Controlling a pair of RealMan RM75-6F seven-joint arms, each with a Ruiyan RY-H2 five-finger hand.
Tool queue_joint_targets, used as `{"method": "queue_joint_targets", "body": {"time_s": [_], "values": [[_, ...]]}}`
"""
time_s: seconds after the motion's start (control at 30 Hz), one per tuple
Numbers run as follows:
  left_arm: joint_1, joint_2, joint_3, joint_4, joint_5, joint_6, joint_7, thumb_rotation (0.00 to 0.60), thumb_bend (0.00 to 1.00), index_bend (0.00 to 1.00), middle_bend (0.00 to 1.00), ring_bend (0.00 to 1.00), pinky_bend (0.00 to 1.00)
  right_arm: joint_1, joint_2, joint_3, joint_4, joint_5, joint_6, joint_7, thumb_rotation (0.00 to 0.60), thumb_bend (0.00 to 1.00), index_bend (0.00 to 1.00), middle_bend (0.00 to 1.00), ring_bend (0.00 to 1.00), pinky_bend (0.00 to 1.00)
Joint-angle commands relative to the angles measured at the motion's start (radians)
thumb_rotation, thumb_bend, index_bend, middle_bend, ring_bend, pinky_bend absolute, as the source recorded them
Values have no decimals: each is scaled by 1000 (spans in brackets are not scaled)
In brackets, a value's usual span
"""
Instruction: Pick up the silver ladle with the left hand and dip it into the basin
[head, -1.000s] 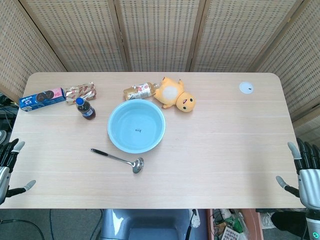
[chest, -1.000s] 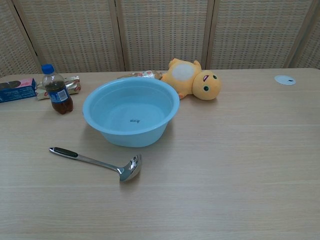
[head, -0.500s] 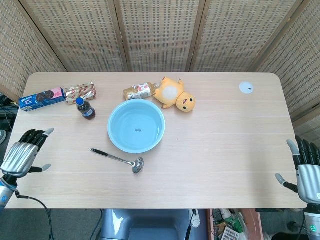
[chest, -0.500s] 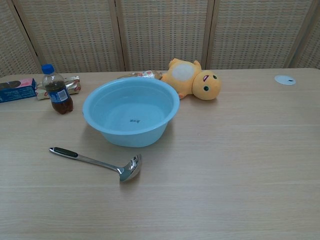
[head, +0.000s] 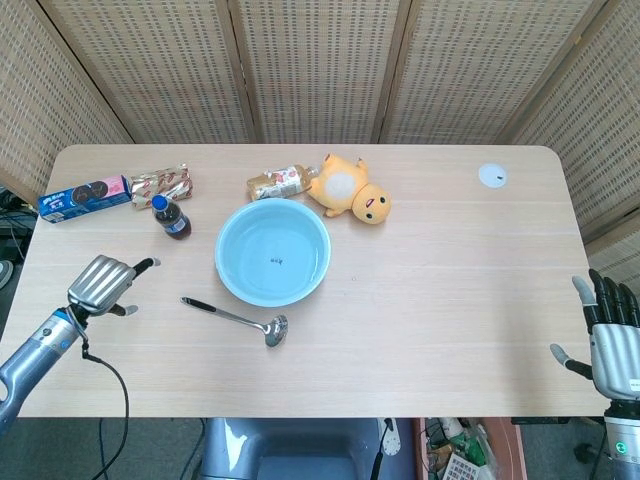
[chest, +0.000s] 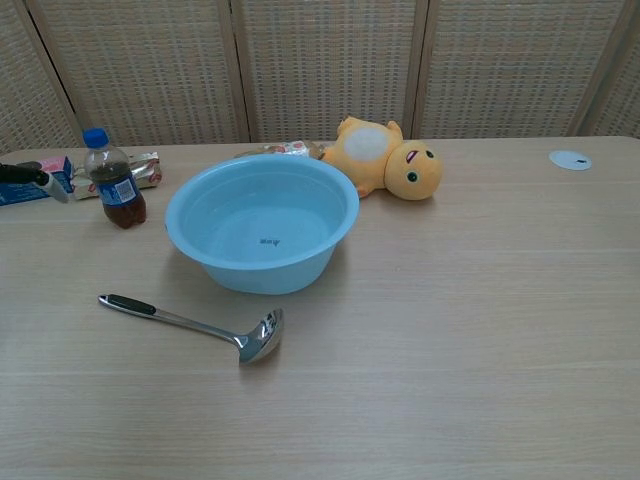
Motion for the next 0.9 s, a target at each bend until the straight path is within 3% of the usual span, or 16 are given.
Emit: {"method": "queue_joint_targets", "body": {"time_s": [0.03, 0.27, 0.57, 0.9], "values": [[-34, -36, 13, 28, -7, -42, -19, 600, 113, 290, 1000, 1000, 1000, 1, 2, 1, 1, 8, -7, 4, 600, 0, 0, 0, 0, 0], [-70, -106, 9, 72, -45, -96, -13, 600, 145, 421, 1000, 1000, 1000, 3, 7, 1, 0, 21, -20, 12, 600, 0, 0, 0, 0, 0], [-102, -178, 11, 91, -90, -146, 24, 600, 279, 451, 1000, 1000, 1000, 4, 10, 3, 3, 35, -31, 25, 600, 0, 0, 0, 0, 0], [-117, -238, 14, 104, -134, -175, 64, 600, 298, 468, 1000, 1000, 1000, 5, 19, 2, -1, 42, -41, 41, 600, 0, 0, 0, 0, 0]]}}
